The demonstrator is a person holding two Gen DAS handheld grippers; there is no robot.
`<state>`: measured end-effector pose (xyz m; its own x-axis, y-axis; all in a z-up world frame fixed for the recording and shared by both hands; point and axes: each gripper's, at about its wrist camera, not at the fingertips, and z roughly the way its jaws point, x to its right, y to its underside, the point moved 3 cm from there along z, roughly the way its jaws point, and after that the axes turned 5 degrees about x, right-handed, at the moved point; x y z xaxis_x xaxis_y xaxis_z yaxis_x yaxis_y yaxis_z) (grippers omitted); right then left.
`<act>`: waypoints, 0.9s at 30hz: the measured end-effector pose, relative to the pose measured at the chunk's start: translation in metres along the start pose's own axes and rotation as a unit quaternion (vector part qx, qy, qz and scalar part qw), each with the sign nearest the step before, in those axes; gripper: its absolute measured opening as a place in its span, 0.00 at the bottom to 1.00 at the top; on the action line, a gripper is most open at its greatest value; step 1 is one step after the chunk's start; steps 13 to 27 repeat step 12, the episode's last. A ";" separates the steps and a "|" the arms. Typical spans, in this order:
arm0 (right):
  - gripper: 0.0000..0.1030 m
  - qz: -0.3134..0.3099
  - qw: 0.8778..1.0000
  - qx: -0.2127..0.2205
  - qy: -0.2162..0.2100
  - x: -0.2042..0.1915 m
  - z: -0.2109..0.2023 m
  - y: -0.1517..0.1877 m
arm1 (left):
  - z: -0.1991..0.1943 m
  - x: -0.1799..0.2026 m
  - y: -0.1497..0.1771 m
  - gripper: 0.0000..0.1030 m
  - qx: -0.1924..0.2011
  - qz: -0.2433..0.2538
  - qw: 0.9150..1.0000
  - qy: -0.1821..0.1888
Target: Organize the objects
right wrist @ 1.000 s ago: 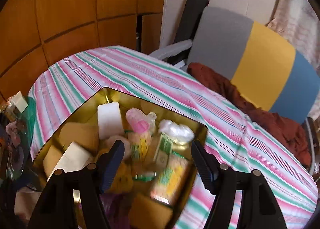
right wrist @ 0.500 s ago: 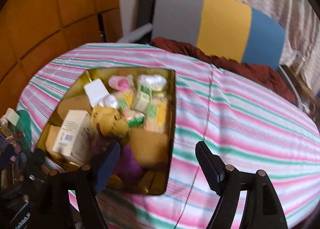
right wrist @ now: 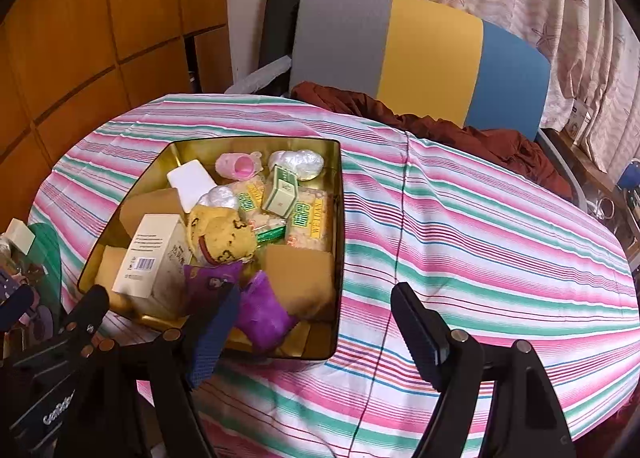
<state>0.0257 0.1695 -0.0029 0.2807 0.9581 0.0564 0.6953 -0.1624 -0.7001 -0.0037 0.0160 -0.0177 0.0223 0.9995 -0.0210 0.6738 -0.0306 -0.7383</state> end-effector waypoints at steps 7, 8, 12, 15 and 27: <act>0.77 -0.004 1.000 -0.002 0.002 -0.004 0.004 0.002 | 0.004 -0.002 0.002 1.00 0.000 0.009 1.000 -0.024; 0.77 -0.003 1.000 -0.002 0.004 -0.004 0.005 0.002 | 0.004 -0.003 0.001 1.00 0.001 0.008 1.000 -0.028; 0.77 0.000 1.000 -0.009 0.000 -0.004 0.009 0.004 | 0.004 -0.005 0.000 1.00 0.003 0.008 0.999 -0.033; 0.77 0.000 1.000 -0.009 0.000 -0.004 0.009 0.004 | 0.004 -0.005 0.000 1.00 0.003 0.008 0.999 -0.033; 0.77 0.000 1.000 -0.009 0.000 -0.004 0.009 0.004 | 0.004 -0.005 0.000 1.00 0.003 0.008 0.999 -0.033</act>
